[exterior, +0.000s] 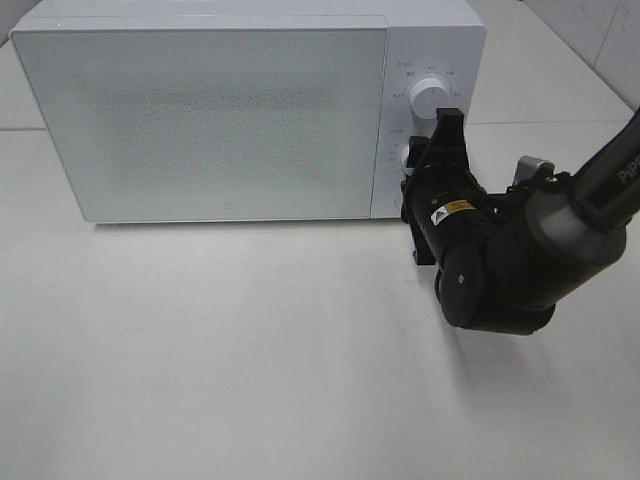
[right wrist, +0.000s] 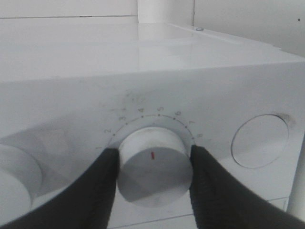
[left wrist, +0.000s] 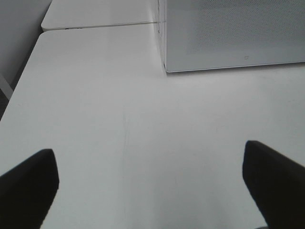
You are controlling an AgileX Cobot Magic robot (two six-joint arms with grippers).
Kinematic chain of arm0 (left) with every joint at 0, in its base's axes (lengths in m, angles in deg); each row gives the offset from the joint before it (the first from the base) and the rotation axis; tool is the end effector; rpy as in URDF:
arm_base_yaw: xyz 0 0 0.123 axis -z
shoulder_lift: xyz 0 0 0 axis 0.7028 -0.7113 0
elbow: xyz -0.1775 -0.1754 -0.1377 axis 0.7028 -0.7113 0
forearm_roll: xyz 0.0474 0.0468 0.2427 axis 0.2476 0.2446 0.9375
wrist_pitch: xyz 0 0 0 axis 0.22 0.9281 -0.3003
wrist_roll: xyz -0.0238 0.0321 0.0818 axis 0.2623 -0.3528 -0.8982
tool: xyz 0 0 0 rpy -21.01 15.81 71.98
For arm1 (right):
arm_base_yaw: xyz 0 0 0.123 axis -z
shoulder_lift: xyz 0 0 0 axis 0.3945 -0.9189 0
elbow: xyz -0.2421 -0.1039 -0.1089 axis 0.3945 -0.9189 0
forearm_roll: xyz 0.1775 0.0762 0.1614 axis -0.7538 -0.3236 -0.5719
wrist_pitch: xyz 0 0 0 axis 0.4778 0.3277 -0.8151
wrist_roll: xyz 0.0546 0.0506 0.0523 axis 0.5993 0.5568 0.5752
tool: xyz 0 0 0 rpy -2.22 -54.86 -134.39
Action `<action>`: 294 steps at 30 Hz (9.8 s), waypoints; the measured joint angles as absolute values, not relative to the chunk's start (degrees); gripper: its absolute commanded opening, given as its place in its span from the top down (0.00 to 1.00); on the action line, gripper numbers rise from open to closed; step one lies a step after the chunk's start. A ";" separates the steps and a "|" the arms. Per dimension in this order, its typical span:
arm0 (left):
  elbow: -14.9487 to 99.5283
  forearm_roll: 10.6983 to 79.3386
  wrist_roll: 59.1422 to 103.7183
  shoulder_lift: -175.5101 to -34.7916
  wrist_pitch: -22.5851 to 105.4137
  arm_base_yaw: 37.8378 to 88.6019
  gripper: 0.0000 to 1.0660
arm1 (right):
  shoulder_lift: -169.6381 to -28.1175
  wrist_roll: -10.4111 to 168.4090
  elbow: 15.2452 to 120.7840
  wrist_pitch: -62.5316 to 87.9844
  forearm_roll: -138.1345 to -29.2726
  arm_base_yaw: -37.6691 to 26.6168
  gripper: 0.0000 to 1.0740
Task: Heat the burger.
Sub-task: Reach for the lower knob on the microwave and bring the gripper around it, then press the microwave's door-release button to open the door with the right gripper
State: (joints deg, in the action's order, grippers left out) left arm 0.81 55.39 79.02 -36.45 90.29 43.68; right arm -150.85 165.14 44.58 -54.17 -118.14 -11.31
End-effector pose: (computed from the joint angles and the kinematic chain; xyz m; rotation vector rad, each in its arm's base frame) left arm -0.0052 -0.0060 0.2791 0.0951 2.0201 -0.0091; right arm 0.3195 0.1610 0.1091 1.2720 1.2737 1.2255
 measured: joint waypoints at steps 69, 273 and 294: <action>0.81 55.39 79.02 -36.45 90.29 43.68 0.03 | -145.69 168.12 40.05 -51.82 -112.92 -11.83 0.25; 0.81 55.39 79.02 -36.45 90.29 43.68 0.03 | -106.27 78.80 20.34 -28.96 -91.72 12.75 0.29; 0.81 55.39 79.02 -36.45 90.29 43.68 0.03 | -122.71 71.24 18.22 -49.07 -121.86 -16.24 0.29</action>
State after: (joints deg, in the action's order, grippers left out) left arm 0.81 55.39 79.02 -36.45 90.29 43.68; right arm -122.71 71.24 18.22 -49.07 -121.86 -16.24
